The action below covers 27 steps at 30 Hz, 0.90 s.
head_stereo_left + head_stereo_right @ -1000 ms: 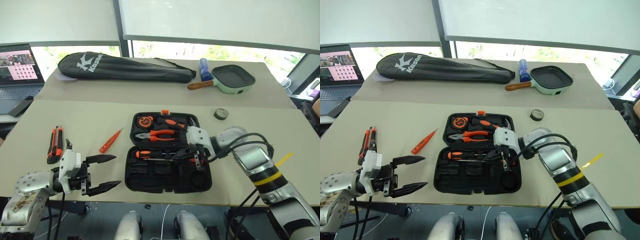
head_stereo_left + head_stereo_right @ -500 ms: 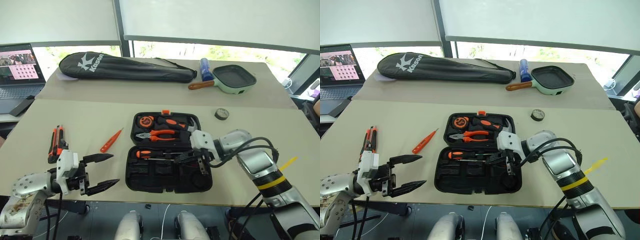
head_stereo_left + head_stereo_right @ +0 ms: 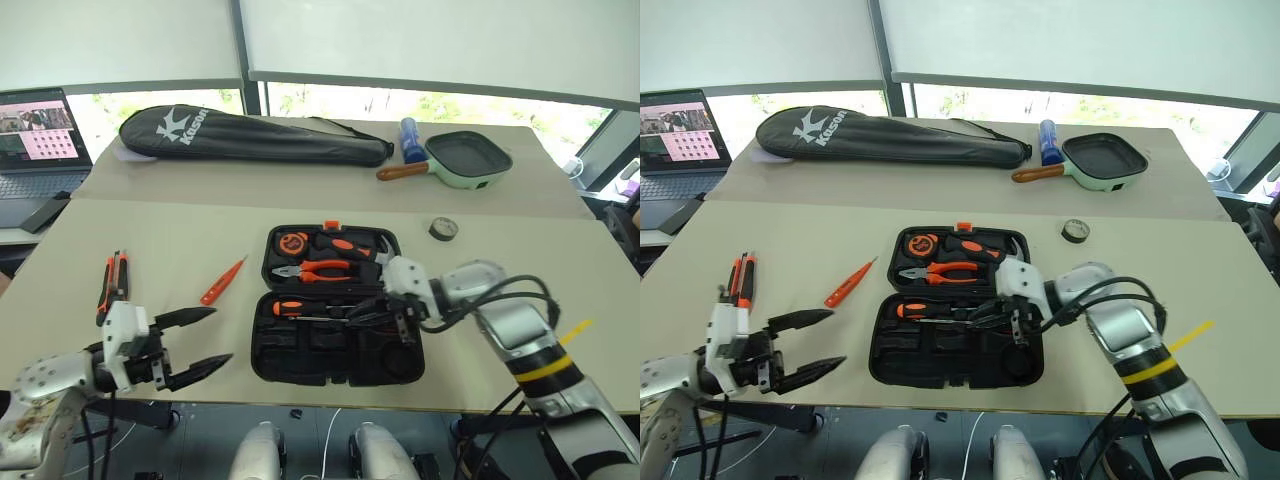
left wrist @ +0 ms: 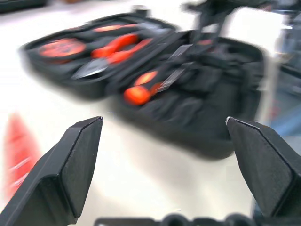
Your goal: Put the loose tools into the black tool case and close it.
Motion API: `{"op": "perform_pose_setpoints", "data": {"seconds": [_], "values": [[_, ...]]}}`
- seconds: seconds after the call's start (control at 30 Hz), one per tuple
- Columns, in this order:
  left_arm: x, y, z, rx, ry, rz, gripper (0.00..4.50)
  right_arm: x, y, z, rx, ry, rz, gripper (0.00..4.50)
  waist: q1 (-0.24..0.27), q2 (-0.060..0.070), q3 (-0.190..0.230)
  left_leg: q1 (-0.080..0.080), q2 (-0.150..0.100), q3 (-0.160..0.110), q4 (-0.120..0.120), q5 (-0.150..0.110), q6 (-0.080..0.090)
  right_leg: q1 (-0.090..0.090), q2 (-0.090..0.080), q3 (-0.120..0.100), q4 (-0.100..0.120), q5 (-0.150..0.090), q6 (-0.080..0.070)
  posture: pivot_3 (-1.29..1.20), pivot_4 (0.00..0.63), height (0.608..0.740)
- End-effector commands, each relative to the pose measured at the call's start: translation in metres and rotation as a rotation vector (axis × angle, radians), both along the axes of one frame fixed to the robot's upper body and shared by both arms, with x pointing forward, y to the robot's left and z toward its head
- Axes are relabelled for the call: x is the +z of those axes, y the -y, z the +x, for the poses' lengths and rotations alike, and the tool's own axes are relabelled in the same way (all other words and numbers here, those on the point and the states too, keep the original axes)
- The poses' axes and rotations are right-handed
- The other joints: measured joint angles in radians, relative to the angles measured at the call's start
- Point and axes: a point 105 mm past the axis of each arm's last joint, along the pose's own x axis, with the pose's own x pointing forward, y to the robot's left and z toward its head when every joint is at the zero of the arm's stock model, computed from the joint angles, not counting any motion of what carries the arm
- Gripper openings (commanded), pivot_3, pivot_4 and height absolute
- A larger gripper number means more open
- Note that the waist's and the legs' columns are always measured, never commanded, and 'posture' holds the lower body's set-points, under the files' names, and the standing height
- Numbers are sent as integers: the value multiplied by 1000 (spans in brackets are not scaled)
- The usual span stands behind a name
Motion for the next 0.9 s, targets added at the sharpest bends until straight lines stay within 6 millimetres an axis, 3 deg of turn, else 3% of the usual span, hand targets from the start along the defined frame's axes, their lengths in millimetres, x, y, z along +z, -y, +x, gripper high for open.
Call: {"op": "perform_pose_setpoints", "data": {"seconds": [0.03,0.23,0.37,0.43,0.53,0.7,0.9], "values": [[9,-32,-9,164,70,77,4500,37,30,-5,-87,107,188,2524,-2,-1,0,0,0,-1,0,0,0,1,0,0,-1,0,0,0,150,740],[6,-89,-36,483,30,78,4500,21,77,-28,-172,216,222,4463,-2,-2,0,3,0,1,-2,0,0,6,-1,-2,-6,0,0,0,150,740],[-10,-113,-51,636,-90,63,4500,8,100,-38,-265,221,232,4463,-3,-2,1,6,0,1,-3,0,0,8,-2,-1,-6,-1,0,0,150,740],[-12,-122,-47,721,-140,62,4500,4,107,-41,-284,208,234,4463,-2,-3,1,8,0,2,-3,0,0,9,-2,-1,-7,-2,0,0,150,740],[6,-106,-22,667,-96,20,4500,10,108,-41,-324,231,291,4463,3,-4,2,8,1,1,-3,0,0,9,-2,-1,-6,-2,0,0,150,740],[21,-68,23,537,-170,0,4500,35,85,-45,-291,292,390,4463,7,-4,3,9,1,0,-3,0,0,10,-3,-1,-5,-2,1,0,150,740],[13,-29,63,449,-355,93,4500,72,57,-42,-197,305,377,4463,-9,-4,4,9,-1,0,-6,0,0,8,-2,1,-4,-1,2,0,150,740]]}}
